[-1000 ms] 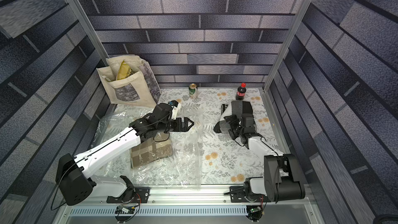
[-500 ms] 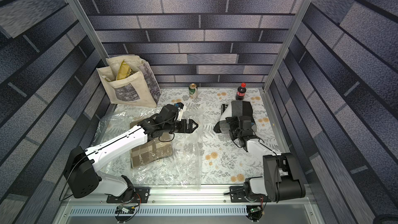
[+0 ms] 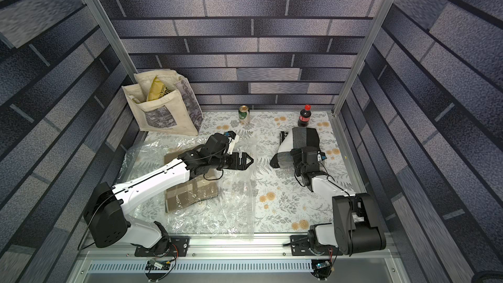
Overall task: Take the scarf out of the vacuum bag
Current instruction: Adjust the scarf at the center of the board.
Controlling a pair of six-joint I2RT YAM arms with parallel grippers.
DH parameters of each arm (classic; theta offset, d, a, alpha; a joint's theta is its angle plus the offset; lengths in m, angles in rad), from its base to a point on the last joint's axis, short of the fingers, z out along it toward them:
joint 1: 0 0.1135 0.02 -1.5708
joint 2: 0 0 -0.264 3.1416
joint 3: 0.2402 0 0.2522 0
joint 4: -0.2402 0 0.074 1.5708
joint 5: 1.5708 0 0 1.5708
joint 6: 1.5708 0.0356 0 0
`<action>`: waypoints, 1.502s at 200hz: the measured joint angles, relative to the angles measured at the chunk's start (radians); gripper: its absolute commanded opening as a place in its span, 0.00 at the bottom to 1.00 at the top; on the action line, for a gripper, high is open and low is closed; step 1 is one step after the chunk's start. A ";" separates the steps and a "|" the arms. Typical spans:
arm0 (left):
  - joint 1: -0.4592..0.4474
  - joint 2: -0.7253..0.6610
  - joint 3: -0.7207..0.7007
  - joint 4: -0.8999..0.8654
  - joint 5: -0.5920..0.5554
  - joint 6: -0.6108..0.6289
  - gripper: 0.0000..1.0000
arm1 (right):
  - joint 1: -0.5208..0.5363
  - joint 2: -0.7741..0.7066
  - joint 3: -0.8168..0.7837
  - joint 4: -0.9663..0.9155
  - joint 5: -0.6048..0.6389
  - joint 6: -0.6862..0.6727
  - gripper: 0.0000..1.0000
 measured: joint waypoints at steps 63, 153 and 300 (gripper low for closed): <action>0.000 0.000 0.000 0.000 0.000 0.000 1.00 | -0.048 0.019 -0.048 0.025 0.060 0.013 0.79; 0.002 0.000 -0.010 0.034 0.014 0.000 1.00 | -0.148 -0.019 -0.042 0.034 0.067 -0.003 0.44; -0.023 0.036 -0.013 0.096 0.045 -0.028 1.00 | -0.175 -0.217 0.167 -0.203 -0.014 0.003 0.00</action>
